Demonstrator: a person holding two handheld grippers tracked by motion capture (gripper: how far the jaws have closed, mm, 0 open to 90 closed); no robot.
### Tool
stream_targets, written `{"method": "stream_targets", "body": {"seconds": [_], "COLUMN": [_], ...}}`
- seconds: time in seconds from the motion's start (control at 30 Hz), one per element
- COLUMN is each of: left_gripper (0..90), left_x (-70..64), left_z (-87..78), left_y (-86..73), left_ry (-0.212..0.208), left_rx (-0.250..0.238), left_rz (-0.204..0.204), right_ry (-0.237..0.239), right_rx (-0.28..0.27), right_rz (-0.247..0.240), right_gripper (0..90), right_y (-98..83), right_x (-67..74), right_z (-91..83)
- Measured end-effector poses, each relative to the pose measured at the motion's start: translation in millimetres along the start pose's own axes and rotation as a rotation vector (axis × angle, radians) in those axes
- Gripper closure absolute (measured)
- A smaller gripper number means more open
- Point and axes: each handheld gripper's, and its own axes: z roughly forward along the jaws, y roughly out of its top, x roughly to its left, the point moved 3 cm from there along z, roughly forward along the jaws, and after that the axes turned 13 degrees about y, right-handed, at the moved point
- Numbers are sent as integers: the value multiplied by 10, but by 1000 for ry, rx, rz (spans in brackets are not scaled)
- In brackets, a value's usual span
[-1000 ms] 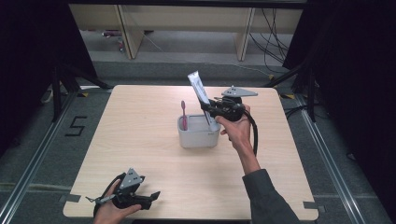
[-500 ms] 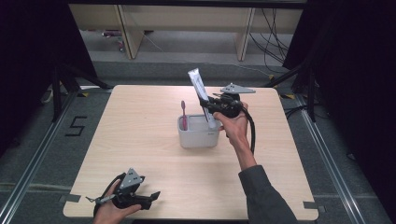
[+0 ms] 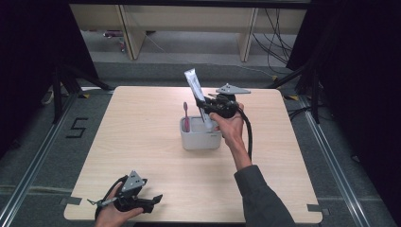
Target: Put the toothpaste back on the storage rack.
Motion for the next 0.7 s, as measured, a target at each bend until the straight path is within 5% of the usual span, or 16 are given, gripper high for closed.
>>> {"method": "stream_targets", "body": {"seconds": [0.7], "left_gripper": [178], "left_x": [-13], "left_z": [2], "left_y": [3], "left_ry": [-18], "left_rx": [-2], "left_rz": [1], "right_ry": [-28], "right_rx": [12], "right_rz": [-3], "right_gripper": [726], "right_y": [-105], "right_x": [-50], "right_z": [161]}}
